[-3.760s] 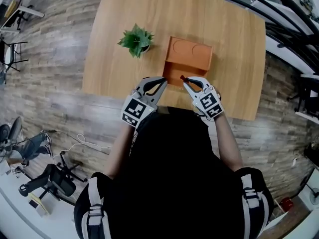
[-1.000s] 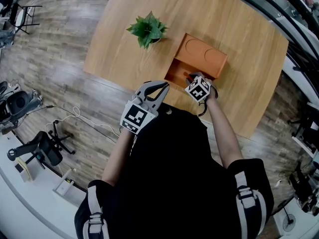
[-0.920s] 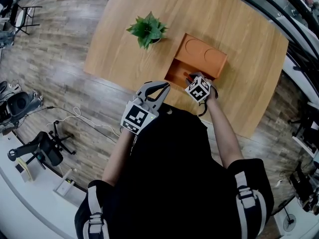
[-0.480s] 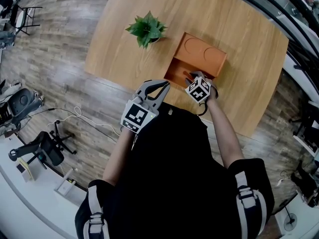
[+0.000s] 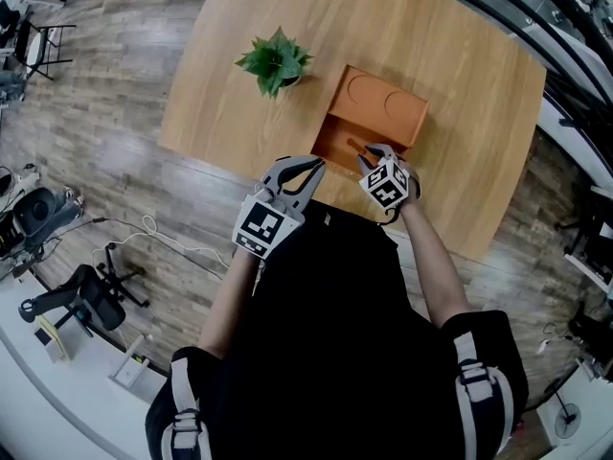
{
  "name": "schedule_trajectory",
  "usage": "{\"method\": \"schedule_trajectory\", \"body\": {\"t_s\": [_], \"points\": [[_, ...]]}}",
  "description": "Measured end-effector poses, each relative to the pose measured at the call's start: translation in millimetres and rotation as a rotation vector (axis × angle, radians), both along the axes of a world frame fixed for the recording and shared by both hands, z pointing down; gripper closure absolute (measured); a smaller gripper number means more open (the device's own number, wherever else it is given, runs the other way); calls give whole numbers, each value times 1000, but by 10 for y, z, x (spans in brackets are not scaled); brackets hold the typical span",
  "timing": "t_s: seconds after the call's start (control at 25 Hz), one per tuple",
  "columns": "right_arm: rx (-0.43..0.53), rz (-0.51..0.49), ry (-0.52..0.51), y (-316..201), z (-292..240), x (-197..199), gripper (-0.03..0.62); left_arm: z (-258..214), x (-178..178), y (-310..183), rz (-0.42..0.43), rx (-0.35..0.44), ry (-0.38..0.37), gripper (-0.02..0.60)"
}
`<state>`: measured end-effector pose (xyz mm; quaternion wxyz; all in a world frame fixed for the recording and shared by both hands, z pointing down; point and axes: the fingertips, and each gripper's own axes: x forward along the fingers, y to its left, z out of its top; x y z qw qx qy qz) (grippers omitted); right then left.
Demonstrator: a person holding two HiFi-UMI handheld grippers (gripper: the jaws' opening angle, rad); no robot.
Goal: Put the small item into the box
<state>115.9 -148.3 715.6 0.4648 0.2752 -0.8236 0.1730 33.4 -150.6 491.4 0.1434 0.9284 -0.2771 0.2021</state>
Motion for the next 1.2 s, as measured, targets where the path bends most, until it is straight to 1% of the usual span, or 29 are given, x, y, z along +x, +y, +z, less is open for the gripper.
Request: {"method": "schedule_trajectory", "body": {"t_s": [0.2,0.4,0.6,0.84,1.2], "points": [[24,87,-51,112,-136,97,543,-13,49,-21,25,-4,10,554],[36,140,-67,177,-228,172,565,-24,129,-40,76,-2,13,554],[60,222,-123,191,-413,203,569,-53,202,-28,133,4,17,554],[125,344,-215,143,-796,224,569,-73,249,24,194,12,23,554],[241,402,-302,220,-1320,184,569,-76,234,98,244,16,46,554]]}}
